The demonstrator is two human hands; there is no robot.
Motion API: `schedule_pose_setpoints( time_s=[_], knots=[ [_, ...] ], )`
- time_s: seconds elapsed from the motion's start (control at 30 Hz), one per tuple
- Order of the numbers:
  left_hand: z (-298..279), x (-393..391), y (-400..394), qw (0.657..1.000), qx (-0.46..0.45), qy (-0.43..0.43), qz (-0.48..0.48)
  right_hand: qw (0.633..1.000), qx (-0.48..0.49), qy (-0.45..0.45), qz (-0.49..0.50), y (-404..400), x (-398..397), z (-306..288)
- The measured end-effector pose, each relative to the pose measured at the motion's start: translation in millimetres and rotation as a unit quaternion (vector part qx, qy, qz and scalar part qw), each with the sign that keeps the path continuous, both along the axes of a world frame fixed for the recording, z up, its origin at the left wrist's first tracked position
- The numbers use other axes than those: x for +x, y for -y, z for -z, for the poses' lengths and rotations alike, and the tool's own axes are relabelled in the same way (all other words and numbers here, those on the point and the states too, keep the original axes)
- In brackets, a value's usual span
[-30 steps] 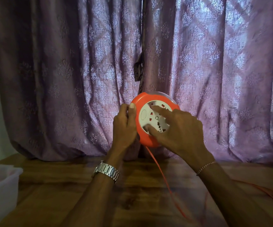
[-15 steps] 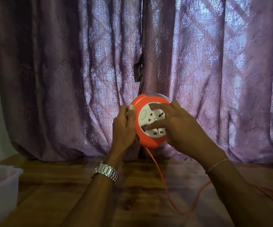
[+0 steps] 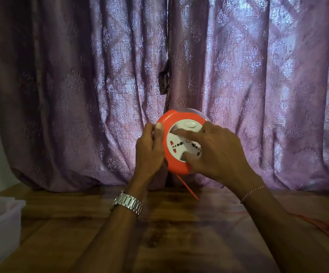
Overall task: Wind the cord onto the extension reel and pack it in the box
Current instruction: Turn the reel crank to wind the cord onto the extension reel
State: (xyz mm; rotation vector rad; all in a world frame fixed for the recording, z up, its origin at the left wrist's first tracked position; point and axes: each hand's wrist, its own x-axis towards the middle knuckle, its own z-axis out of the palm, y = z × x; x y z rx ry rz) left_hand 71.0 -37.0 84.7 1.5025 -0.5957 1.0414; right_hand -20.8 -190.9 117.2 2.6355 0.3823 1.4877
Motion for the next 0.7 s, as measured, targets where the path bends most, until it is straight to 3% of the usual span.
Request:
schedule_pose_setpoints(
  time_s=[0.1,0.27,0.7],
  knots=[
    [-1,-1,1,1.0,0.007,0.007,-0.004,0.997,0.068,0.04,-0.01,-2,2,3],
    [0,-1,1,0.999,0.029,0.013,-0.019,0.993,0.083,0.084,0.011,-6,9,11],
    [2,1,-2,0.999,0.033,0.001,-0.024,0.999,0.03,0.025,0.004,8,0,-1]
  ],
)
